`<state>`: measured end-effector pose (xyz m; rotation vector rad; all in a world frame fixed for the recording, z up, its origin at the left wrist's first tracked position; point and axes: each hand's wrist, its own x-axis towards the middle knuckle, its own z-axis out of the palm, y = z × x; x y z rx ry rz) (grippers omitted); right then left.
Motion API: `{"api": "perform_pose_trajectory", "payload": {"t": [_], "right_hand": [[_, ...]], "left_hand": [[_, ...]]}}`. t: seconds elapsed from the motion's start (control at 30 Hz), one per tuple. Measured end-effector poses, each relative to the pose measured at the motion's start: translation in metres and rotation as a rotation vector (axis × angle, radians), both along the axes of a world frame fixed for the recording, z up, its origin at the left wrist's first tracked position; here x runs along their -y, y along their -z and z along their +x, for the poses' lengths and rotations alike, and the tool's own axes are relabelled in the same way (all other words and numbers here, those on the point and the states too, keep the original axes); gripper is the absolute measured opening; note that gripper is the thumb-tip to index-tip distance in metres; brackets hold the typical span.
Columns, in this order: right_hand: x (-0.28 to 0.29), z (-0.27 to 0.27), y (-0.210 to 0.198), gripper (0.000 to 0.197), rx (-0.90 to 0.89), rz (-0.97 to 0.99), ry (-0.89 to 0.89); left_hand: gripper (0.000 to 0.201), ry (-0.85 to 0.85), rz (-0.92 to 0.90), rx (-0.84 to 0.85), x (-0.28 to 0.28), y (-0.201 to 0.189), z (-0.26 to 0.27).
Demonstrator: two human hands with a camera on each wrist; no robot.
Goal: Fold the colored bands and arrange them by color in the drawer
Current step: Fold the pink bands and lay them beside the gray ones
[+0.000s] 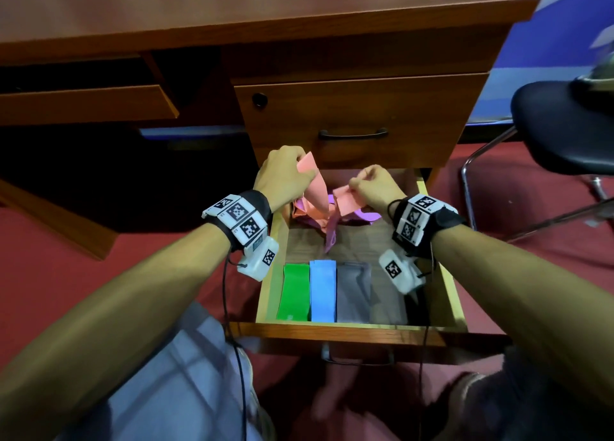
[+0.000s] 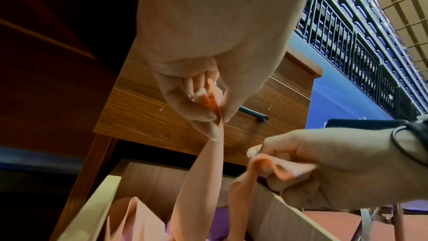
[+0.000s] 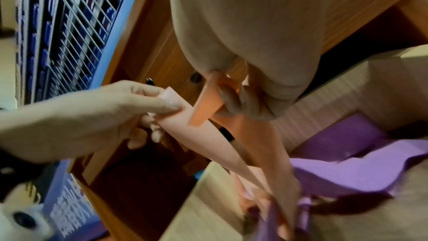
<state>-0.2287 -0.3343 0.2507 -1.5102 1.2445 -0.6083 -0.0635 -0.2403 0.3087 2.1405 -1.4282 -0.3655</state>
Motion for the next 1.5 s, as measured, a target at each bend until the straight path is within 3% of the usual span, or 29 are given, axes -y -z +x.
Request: {"api": "perform_pose_trajectory", "payload": {"t": [0.1,0.23,0.3,0.43,0.57,0.7,0.8,0.9,1.07,1.2,1.33,1.5], "right_hand": [[-0.012,-0.006,-0.025,0.014,0.174,0.124,0.03],[-0.031,-0.017,-0.071,0.014,0.44,0.369,-0.067],[-0.038,-0.023,-0.09,0.027,0.593,0.464,-0.103],[-0.052,-0.037,-0.117,0.043,0.793,0.509,-0.216],[-0.054,-0.039,-0.106,0.031,0.687,0.342,-0.275],[-0.046,-0.041,-0.084,0.016,0.469,0.107,-0.236],[-0.031,-0.044,-0.068,0.04,0.316,-0.003,-0.267],[-0.022,-0.048,-0.059,0.046,0.199,-0.047,-0.345],[-0.026,-0.057,-0.056,0.044,0.19,0.017,-0.451],[-0.029,-0.063,-0.051,0.041,0.284,0.059,-0.514],[-0.03,-0.066,-0.048,0.042,0.28,0.062,-0.532],[-0.036,-0.068,-0.051,0.039,0.207,0.016,-0.554]], "left_hand": [[0.007,0.012,-0.044,-0.07,-0.003,-0.007,-0.009],[0.006,0.035,-0.116,-0.174,-0.011,-0.024,-0.022],[0.007,0.039,-0.18,-0.167,-0.014,-0.034,-0.027],[0.018,0.063,-0.271,-0.214,-0.025,-0.048,-0.036],[0.029,0.109,-0.25,-0.415,-0.03,-0.039,-0.038],[0.018,0.227,-0.11,-0.47,-0.026,-0.03,-0.038],[0.023,0.257,-0.038,-0.572,-0.025,-0.027,-0.034],[0.021,0.235,0.034,-0.711,-0.025,-0.027,-0.032],[0.022,0.193,0.118,-0.839,-0.024,-0.03,-0.039],[0.025,0.141,0.159,-0.931,-0.025,-0.032,-0.039],[0.008,0.19,0.201,-0.912,-0.03,-0.031,-0.041],[0.011,0.153,0.252,-0.937,-0.038,-0.032,-0.045]]}}
